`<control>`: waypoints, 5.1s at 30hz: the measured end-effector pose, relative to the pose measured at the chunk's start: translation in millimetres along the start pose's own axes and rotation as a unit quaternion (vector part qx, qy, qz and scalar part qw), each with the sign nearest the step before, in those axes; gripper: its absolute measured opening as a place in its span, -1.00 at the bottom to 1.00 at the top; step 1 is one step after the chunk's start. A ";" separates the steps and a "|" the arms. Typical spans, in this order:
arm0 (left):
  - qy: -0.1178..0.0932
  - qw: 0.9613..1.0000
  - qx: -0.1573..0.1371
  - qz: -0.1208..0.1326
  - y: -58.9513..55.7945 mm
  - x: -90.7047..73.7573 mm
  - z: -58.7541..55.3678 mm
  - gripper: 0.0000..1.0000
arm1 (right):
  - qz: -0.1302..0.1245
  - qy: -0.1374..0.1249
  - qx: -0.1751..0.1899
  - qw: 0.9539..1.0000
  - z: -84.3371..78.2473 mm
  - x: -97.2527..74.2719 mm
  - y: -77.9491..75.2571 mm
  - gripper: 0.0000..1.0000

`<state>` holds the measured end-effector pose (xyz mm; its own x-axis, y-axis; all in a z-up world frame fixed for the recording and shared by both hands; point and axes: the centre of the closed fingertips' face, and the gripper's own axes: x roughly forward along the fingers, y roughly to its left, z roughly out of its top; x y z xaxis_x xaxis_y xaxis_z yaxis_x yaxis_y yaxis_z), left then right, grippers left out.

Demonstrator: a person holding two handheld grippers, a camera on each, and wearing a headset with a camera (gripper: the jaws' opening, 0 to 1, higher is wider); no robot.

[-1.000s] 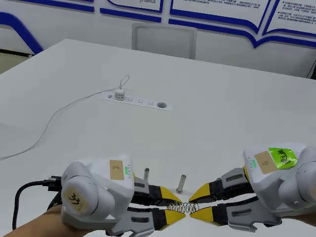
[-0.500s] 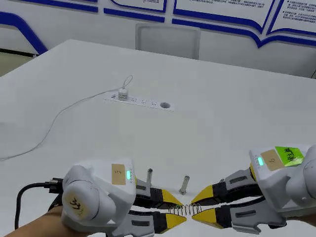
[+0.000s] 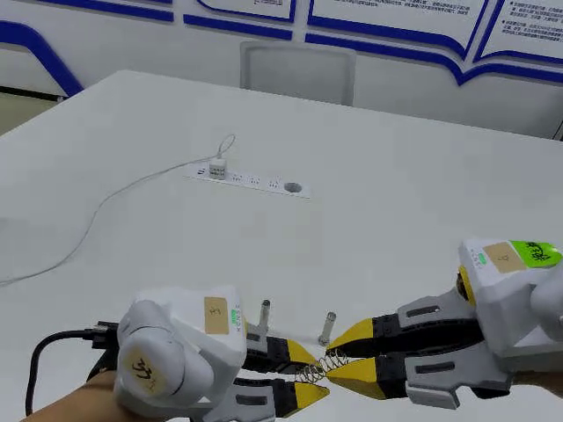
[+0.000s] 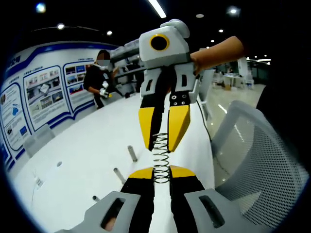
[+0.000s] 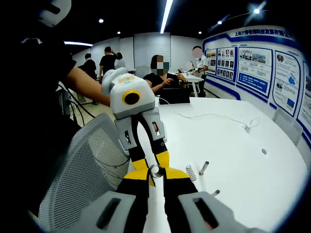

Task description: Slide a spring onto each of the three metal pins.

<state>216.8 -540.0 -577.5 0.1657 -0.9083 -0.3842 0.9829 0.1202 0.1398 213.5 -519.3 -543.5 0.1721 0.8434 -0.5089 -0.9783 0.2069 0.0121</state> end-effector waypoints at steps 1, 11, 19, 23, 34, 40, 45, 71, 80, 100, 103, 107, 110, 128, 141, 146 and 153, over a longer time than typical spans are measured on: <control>0.000 1.000 -0.001 0.000 -0.2 0.0 0.2 -0.80 | -0.001 -0.003 0.005 1.000 0.8 0.6 -0.1 -0.78; -0.006 1.000 -0.009 0.010 2.0 2.3 1.3 -0.80 | -0.007 -0.036 0.045 0.998 12.0 4.4 -2.2 -0.79; -0.029 0.999 -0.018 0.026 5.0 -4.0 1.7 -0.78 | -0.010 -0.037 0.058 0.998 14.5 6.2 -2.6 -0.79; -0.034 0.999 -0.011 0.040 9.8 -5.3 3.9 -0.72 | -0.015 -0.038 0.060 0.997 17.0 7.4 -6.5 -0.79; -0.044 0.995 -0.044 0.073 26.4 -14.4 1.2 -0.22 | -0.038 -0.032 0.062 0.997 17.2 1.8 -20.0 -0.79; -0.037 0.995 -0.053 0.081 32.2 -22.5 -7.5 0.02 | -0.060 -0.031 0.065 0.996 16.0 -5.9 -32.4 -0.79; -0.040 0.990 -0.072 0.112 44.5 -33.3 -13.8 0.30 | -0.086 -0.029 0.081 0.993 13.5 -13.4 -47.0 -0.79; -0.028 0.975 -0.137 0.172 67.5 -67.5 -45.7 0.72 | -0.198 0.045 0.119 0.972 -32.2 -14.1 -128.3 -0.79; -0.026 0.969 -0.156 0.191 73.2 -77.2 -55.1 0.89 | -0.210 0.062 0.142 0.965 -52.4 3.0 -142.4 -0.79; -0.020 0.961 -0.170 0.216 83.1 -86.1 -62.2 0.97 | -0.207 0.086 0.147 0.963 -63.4 16.8 -145.6 -0.79; -0.019 0.961 -0.173 0.216 83.2 -86.0 -64.3 0.97 | -0.204 0.087 0.149 0.964 -63.5 16.6 -143.7 -0.79; -0.017 0.961 -0.174 0.216 82.4 -85.2 -65.7 0.97 | -0.202 0.090 0.145 0.964 -64.2 16.7 -142.1 -0.79; -0.016 0.961 -0.173 0.215 81.3 -84.5 -66.2 0.97 | -0.203 0.108 0.134 0.964 -67.0 17.1 -141.5 -0.79; -0.006 0.961 -0.177 0.213 79.5 -84.6 -69.5 0.97 | -0.200 0.130 0.147 0.960 -97.7 37.7 -143.0 -0.78; 0.000 0.961 -0.178 0.212 79.8 -85.0 -72.6 0.97 | -0.206 0.137 0.151 0.957 -109.7 41.9 -142.7 -0.78; -0.001 0.961 -0.177 0.211 79.8 -83.9 -71.4 0.97 | -0.207 0.143 0.149 0.956 -113.0 42.4 -141.8 -0.78; 0.000 0.963 -0.172 0.208 77.1 -82.2 -67.6 0.97 | -0.210 0.148 0.139 0.956 -115.1 42.9 -141.1 -0.77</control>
<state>284.4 -429.0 -596.8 0.5512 -0.7527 -0.3600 0.7996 0.5997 -0.0297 345.6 -569.3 -666.1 0.4622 0.4883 -0.7402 -0.7549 0.6546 -0.0395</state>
